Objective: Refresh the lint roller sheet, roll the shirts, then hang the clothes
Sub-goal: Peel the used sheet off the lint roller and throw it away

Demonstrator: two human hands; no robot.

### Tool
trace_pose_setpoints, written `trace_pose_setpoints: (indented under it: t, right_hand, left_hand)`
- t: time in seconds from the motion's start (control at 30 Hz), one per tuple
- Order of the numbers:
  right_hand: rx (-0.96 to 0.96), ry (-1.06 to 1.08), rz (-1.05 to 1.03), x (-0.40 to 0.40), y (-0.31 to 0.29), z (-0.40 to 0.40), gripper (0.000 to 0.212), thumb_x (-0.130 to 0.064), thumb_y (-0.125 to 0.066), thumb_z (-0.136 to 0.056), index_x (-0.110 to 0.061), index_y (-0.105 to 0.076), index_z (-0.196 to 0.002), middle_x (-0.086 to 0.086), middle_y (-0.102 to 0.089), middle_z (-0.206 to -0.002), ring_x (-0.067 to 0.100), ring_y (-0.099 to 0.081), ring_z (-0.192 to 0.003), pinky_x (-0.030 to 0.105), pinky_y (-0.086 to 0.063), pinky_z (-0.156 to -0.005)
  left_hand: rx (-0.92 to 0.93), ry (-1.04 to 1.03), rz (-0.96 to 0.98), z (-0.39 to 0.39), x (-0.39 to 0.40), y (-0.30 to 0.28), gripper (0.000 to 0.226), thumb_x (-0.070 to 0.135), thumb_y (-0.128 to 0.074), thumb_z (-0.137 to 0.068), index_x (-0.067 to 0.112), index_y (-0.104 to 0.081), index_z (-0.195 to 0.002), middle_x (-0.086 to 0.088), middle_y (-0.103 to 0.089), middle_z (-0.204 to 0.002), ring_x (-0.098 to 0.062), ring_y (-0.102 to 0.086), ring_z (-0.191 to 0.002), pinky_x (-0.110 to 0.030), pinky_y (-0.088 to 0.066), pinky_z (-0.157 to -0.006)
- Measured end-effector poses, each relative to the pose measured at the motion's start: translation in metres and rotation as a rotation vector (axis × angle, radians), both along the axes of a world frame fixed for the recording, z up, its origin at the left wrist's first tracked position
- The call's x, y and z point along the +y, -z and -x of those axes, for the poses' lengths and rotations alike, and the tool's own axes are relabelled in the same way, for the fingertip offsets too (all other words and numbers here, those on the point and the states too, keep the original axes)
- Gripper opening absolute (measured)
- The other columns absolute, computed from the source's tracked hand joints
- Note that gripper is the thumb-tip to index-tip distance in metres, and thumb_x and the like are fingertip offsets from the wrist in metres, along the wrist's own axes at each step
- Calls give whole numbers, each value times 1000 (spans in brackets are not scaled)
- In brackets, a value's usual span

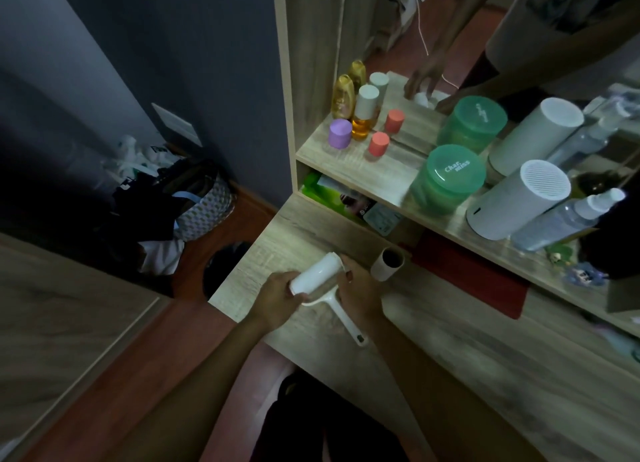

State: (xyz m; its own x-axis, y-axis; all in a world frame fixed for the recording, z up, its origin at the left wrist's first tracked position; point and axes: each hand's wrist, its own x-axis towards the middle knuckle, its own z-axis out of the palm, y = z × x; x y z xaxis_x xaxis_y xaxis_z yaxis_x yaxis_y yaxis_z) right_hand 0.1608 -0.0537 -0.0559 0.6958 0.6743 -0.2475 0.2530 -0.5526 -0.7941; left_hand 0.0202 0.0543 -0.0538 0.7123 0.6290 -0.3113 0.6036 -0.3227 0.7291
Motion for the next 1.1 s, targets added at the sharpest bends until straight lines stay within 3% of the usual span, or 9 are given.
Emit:
trace_pose_setpoints:
  t: [0.1, 0.2, 0.37, 0.47, 0.6, 0.77, 0.97, 1.03, 1.1]
  right_hand:
    - [-67, -41, 18, 3, 3, -2, 36, -9, -46, -92, -14, -61, -125, 5, -68, -115, 17, -63, -104, 23, -47, -84]
    - [-170, -68, -27, 5, 4, 1, 33, -10, -50, -93, -10, -63, -123, 7, -68, -118, 19, -63, -107, 24, -46, -92]
    - [-338, -110, 39, 12, 4, 4, 33, -19, -46, -96, -13, -63, -123, 6, -66, -120, 21, -62, -108, 35, -49, -95]
    - [-386, -157, 76, 16, 4, 3, 32, -15, -49, -96, -10, -62, -125, 9, -64, -125, 22, -61, -112, 34, -46, -99]
    - [-555, -239, 180, 23, 3, 2, 28, -13, -71, -82, -9, -69, -110, 9, -73, -102, 20, -72, -88, 29, -57, -77]
    - [-652, -216, 280, 28, -6, 8, 29, -24, -90, -52, -17, -74, -76, -4, -72, -66, 6, -66, -51, 13, -48, -48]
    - [-464, -185, 248, 28, 2, 12, 44, -19, -60, -91, -7, -52, -133, 13, -62, -126, 26, -63, -111, 35, -50, -95]
    - [-442, -168, 217, 25, 5, 16, 50, -17, -62, -90, -5, -48, -137, 16, -60, -130, 30, -61, -115, 40, -48, -98]
    - [-466, -146, 185, 23, 10, 20, 52, -17, -70, -83, -3, -54, -132, 17, -65, -122, 32, -65, -107, 42, -51, -93]
  left_hand:
    - [70, 10, -72, -3, 1, 3, 61, 35, -71, -80, 8, -52, -131, -10, -54, -124, -15, -51, -105, -17, -37, -84]
    - [49, 50, -107, -16, -4, -3, 73, 50, -67, -76, 5, -51, -131, -14, -57, -123, -24, -56, -108, -25, -38, -88]
    - [127, 80, -29, -36, -8, -5, 70, 28, -60, -91, 11, -23, -147, -12, -42, -143, -25, -43, -128, -22, -30, -96]
    - [151, 98, -19, -37, -7, -2, 77, 34, -54, -93, 22, -5, -151, -17, -43, -137, -28, -50, -118, -30, -37, -90]
    - [147, 105, -10, -40, -11, -5, 78, 32, -53, -94, 21, 0, -151, -23, -45, -129, -31, -54, -108, -30, -39, -82]
    - [98, 142, 17, -41, -7, -5, 77, 27, -53, -95, 17, -1, -151, -25, -43, -133, -32, -51, -114, -36, -41, -92]
    - [56, 149, 60, -34, -6, -5, 80, 52, -41, -88, 22, 0, -149, -21, -47, -128, -27, -54, -107, -29, -42, -85]
    - [40, 153, 70, -33, -6, -5, 80, 60, -32, -80, 27, 0, -145, -22, -47, -131, -29, -53, -112, -28, -40, -90]
    - [18, 146, 100, -30, -6, -7, 73, 40, -47, -91, 28, -5, -149, -22, -43, -137, -33, -49, -120, -29, -37, -96]
